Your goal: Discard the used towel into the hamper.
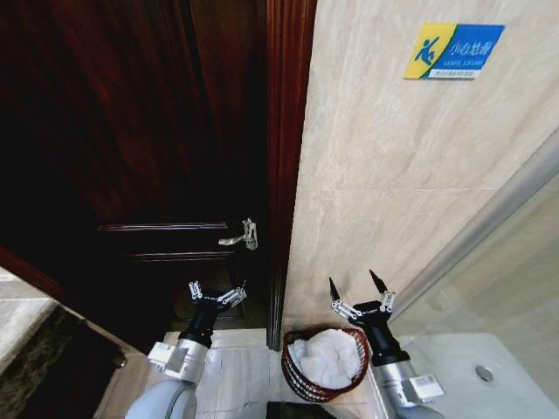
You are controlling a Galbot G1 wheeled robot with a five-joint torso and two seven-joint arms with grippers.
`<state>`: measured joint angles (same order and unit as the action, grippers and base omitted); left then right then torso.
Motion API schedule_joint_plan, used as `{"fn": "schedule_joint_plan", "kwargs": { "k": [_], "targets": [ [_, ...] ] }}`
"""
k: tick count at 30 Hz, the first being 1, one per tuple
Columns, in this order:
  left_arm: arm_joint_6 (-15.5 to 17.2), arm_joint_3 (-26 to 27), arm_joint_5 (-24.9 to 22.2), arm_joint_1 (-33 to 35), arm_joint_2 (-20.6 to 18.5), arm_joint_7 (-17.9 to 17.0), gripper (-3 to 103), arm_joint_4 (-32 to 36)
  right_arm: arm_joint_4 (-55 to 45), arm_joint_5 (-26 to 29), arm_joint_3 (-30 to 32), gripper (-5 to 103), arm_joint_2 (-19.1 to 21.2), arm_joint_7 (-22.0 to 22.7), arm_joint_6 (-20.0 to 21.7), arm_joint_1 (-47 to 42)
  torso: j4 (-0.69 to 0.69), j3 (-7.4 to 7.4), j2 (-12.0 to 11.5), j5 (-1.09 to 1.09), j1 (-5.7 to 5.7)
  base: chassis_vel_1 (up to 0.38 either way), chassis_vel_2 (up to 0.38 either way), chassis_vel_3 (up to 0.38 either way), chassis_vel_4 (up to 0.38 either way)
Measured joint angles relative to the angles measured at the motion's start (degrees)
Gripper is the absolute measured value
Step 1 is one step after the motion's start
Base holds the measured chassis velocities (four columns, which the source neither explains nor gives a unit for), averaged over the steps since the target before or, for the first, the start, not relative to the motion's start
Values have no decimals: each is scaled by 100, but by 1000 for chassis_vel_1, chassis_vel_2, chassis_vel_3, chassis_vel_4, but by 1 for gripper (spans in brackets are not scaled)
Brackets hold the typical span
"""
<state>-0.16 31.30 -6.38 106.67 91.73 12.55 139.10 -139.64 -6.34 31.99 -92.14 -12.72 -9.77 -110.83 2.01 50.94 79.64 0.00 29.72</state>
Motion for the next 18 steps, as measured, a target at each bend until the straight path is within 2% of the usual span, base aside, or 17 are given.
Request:
{"fn": "schedule_joint_plan", "kwargs": {
  "k": [9, 18],
  "targets": [
    [0, 0, 0, 1, 0, 0, 100, 0, 3, 3, 4, 100, 0, 0, 0, -2, -1, -3, 4, 1, -9, 150, -151, -152, 141],
    [0, 0, 0, 0, 0, 0, 100, 0, 4, 5, 4, 100, 0, 0, 0, 0, -1, 0, 0, 0, 1, 11, -1, 0, 1]
  ]
}}
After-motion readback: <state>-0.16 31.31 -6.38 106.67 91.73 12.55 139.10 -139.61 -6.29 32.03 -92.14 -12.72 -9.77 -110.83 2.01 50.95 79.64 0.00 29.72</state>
